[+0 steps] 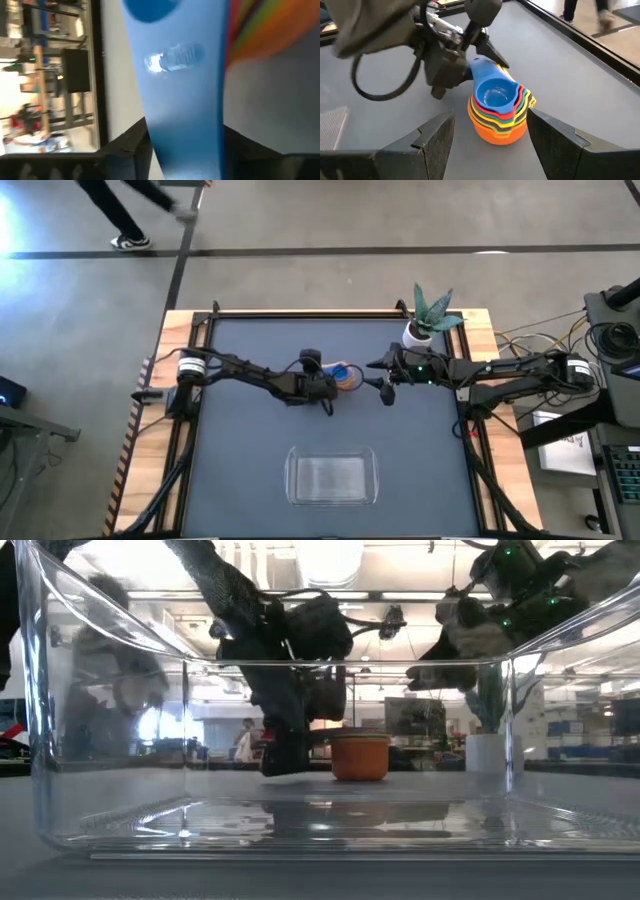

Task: Nest measuring cups in basket
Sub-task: Put the stacked measuring cups into the transparent bin

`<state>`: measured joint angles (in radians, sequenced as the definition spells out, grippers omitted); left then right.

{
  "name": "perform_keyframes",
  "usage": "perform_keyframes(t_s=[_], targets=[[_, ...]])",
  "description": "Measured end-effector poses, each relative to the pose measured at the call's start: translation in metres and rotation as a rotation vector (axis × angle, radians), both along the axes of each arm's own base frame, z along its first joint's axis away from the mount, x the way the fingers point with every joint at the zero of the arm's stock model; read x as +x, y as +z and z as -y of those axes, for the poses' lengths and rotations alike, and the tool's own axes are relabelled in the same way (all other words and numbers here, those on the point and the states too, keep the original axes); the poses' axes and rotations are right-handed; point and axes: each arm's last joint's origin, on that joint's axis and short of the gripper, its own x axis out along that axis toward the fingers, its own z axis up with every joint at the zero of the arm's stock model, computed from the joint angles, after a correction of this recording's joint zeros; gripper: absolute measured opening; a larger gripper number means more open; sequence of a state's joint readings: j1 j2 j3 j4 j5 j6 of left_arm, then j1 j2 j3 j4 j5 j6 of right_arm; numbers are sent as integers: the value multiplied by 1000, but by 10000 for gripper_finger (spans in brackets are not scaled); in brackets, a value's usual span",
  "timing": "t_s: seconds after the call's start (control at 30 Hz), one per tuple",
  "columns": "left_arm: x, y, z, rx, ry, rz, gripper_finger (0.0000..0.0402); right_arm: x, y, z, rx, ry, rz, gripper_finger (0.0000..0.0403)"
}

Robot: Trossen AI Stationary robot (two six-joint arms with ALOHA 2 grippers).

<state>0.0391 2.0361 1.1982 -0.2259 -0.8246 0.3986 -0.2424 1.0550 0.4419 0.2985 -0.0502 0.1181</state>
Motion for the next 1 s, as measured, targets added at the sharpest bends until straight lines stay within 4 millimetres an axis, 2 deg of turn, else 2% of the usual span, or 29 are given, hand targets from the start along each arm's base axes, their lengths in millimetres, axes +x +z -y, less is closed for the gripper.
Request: perform_keyframes(t_s=[0.13, 0.3, 0.43, 0.67, 0.87, 1.0], targets=[[-3, 9, 2, -88, -6, 30, 172, 0, 0, 0, 2, -1, -4, 238], [-8, 31, 3, -184, -22, 86, 227, 0, -1, 0, 5, -2, -4, 238], [-12, 45, -1, -275, -35, 126, 257, 0, -1, 0, 6, -2, -4, 238], [-20, 58, -33, -580, -47, 220, 263, 0, -1, 0, 6, -2, -6, 238], [-28, 61, -65, -726, -38, 266, 263, 0, -1, 0, 7, -1, -8, 238], [-27, 63, -73, -819, -54, 256, 263, 0, -1, 0, 4, -1, -7, 238]])
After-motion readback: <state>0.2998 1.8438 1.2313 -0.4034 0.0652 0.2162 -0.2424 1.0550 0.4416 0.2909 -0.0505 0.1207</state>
